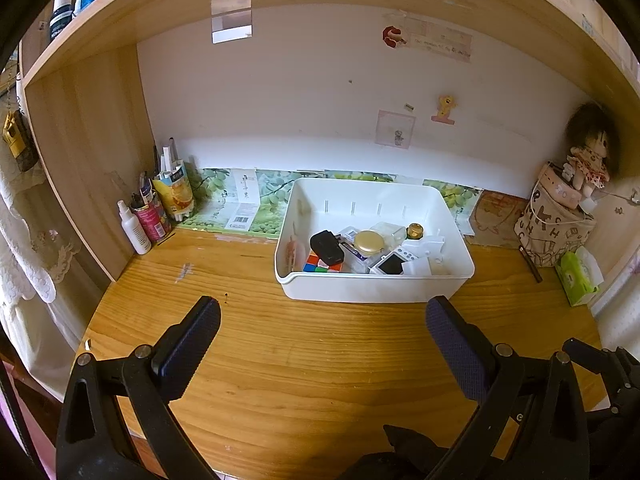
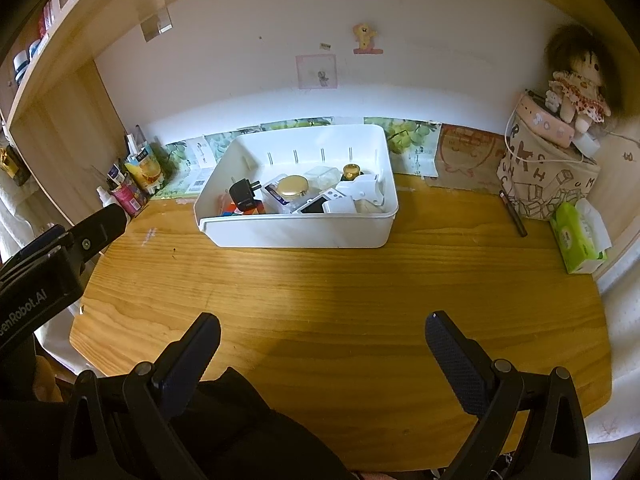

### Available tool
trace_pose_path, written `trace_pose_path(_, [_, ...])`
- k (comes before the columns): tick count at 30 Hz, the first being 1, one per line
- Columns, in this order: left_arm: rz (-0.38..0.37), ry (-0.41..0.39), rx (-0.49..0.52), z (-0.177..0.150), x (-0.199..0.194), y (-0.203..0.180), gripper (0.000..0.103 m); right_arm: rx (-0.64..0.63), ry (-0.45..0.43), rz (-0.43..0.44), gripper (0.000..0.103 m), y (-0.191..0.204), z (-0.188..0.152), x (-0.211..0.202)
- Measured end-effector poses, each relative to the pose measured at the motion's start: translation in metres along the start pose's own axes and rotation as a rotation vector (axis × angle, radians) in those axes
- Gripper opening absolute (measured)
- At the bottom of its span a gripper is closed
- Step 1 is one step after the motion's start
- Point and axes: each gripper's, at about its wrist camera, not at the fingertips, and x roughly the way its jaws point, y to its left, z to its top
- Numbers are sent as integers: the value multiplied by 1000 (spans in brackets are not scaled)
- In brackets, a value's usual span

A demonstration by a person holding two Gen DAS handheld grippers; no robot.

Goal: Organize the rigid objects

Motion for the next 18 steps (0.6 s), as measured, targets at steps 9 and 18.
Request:
trace_pose_path(9, [-4, 0, 5, 0, 0, -2, 102, -2, 7, 0, 103, 0, 0, 2])
trace_pose_path(18, [-7, 2, 10, 0, 1, -3, 102, -2, 17, 1, 103, 1, 0, 4])
